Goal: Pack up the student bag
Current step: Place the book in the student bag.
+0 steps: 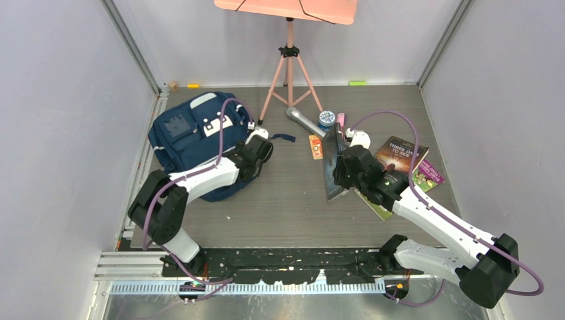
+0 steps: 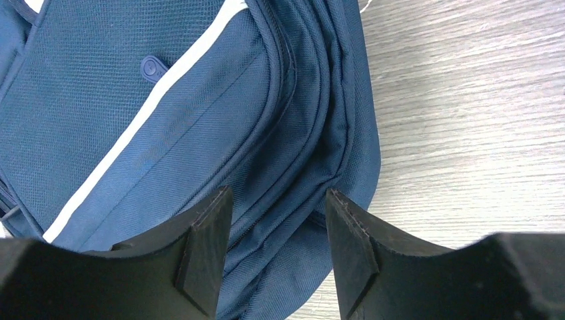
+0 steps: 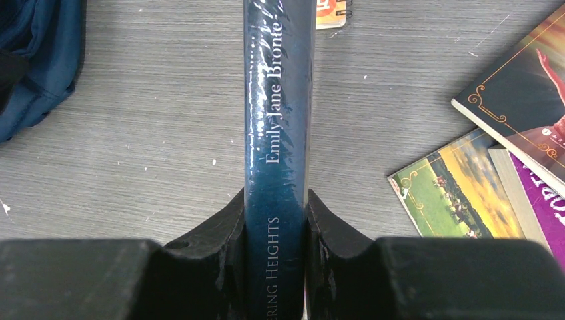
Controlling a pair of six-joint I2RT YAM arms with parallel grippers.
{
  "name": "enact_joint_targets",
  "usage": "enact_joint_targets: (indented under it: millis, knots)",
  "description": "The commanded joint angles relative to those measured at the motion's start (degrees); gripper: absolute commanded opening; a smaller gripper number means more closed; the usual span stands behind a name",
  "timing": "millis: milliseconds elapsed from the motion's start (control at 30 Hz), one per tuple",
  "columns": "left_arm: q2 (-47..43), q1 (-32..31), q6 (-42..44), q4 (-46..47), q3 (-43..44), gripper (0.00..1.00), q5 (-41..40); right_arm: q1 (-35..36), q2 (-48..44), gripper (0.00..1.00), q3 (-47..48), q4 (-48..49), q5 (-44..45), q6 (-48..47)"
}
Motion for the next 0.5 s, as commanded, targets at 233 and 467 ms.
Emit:
enact_joint_targets:
  millis: [233,467]
  knots:
    - [0.8,0.1,-1.2,0.8,-1.3,0.47,-5.3,0.2,-2.3,0.00,2.6,7.7,2.3,0.8]
    - [1.9,0.2,-2.6,-1.6,0.1,0.53,-7.3,0.2,-3.3,0.00,2.7,6.7,2.1,1.3]
